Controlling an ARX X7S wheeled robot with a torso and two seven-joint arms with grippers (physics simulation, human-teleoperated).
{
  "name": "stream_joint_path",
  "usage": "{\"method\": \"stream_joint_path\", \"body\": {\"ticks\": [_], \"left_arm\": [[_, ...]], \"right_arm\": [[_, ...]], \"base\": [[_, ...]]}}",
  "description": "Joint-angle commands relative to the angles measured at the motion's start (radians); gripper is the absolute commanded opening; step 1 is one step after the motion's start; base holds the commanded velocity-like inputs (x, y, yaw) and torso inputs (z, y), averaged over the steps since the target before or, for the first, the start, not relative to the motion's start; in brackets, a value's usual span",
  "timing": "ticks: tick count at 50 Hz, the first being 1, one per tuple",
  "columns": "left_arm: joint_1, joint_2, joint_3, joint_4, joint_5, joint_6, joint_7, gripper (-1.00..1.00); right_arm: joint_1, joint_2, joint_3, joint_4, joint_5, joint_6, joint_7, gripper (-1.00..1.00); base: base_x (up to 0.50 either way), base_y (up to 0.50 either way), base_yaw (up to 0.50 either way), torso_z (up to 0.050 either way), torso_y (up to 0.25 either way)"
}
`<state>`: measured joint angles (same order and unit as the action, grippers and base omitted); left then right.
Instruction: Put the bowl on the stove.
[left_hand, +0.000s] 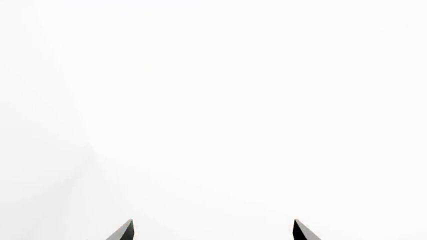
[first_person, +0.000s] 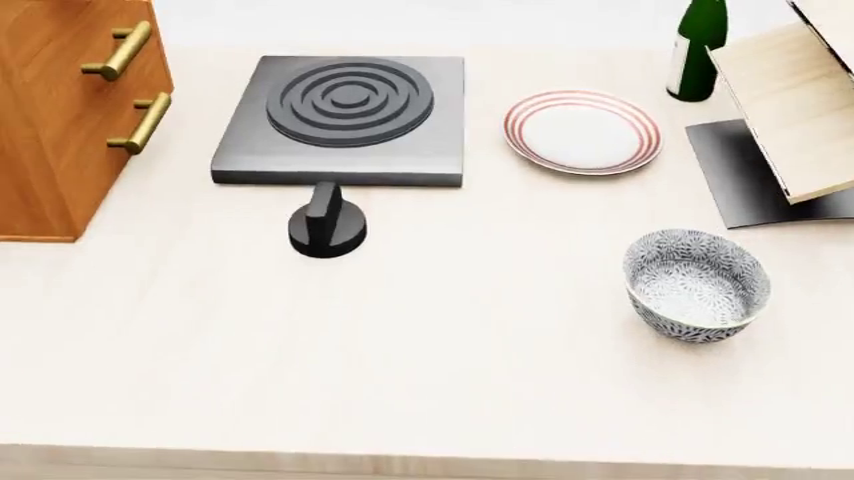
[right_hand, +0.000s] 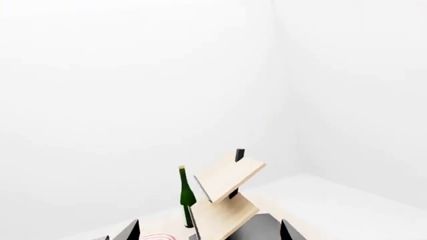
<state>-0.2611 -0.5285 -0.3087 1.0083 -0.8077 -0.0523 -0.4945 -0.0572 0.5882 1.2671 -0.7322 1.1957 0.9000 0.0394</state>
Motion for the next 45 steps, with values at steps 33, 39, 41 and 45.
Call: {"method": "stream_joint_path", "body": {"ticks": [33, 39, 41, 45], "left_arm": [[0.032, 0.006, 0.036, -0.040, 0.064, 0.075, -0.005, 1.00], [0.037, 0.010, 0.040, -0.048, 0.071, 0.083, -0.001, 1.00], [0.039, 0.010, 0.041, -0.047, 0.072, 0.083, -0.002, 1.00], [0.039, 0.008, 0.041, -0.044, 0.071, 0.084, -0.006, 1.00]], "right_arm": [[-0.006, -0.039, -0.024, -0.017, -0.043, -0.013, -0.048, 1.00], [-0.004, -0.042, -0.034, -0.016, -0.050, -0.016, -0.049, 1.00], [-0.004, -0.045, -0.034, -0.013, -0.048, -0.017, -0.048, 1.00], [-0.004, -0.044, -0.030, -0.013, -0.041, -0.016, -0.047, 1.00]], "base": [[0.00, 0.50, 0.00, 0.000, 0.000], [0.00, 0.50, 0.00, 0.000, 0.000], [0.00, 0.19, 0.00, 0.000, 0.000], [0.00, 0.00, 0.00, 0.000, 0.000]]}}
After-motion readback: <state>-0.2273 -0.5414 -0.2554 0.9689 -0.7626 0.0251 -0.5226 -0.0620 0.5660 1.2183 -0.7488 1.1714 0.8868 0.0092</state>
